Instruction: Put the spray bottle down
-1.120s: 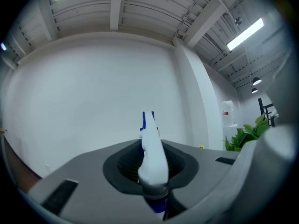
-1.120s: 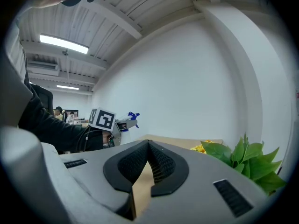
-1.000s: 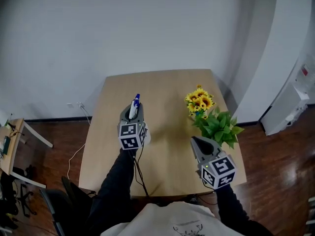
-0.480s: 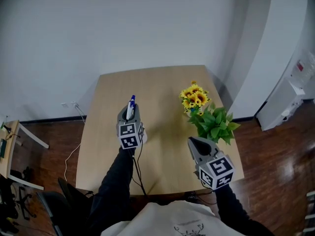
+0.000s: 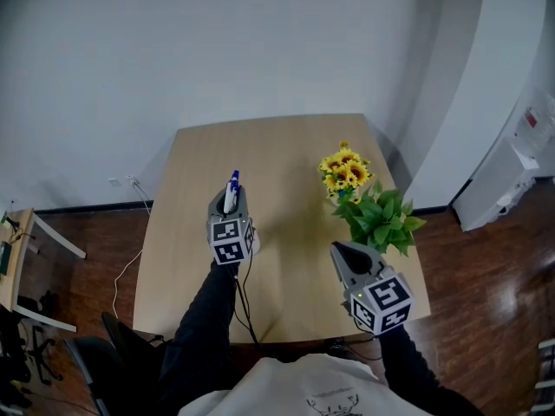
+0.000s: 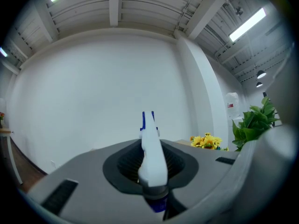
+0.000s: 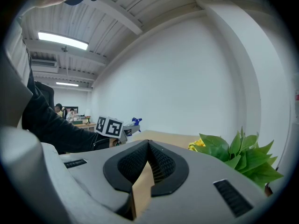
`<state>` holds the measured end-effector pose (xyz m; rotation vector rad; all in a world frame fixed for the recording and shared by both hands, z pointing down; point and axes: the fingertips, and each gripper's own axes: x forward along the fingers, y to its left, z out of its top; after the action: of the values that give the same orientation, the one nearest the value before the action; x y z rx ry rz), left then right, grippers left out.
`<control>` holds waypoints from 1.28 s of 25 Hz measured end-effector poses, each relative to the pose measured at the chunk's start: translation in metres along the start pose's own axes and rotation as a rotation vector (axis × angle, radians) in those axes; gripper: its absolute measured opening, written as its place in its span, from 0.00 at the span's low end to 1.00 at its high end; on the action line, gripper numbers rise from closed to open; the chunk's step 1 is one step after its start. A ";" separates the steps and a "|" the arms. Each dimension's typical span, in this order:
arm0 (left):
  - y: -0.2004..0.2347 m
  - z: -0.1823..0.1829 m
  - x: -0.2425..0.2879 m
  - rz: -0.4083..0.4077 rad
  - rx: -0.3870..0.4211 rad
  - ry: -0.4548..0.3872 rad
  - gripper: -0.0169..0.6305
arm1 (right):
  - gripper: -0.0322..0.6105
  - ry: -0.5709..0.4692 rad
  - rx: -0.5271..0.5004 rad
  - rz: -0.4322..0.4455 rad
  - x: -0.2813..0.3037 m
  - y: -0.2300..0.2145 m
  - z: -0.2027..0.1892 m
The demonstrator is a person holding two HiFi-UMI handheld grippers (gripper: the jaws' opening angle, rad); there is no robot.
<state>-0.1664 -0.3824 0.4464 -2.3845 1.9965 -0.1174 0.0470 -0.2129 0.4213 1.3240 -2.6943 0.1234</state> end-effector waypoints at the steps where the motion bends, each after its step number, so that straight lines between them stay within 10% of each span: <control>1: 0.000 0.000 0.000 0.000 0.002 -0.001 0.14 | 0.03 0.000 0.000 0.001 0.001 0.000 0.000; 32: 0.008 -0.022 -0.059 0.021 -0.108 0.028 0.48 | 0.03 -0.013 0.018 0.020 0.009 0.005 0.003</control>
<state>-0.1862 -0.3247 0.4656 -2.4375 2.0914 -0.0446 0.0381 -0.2172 0.4197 1.3072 -2.7247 0.1420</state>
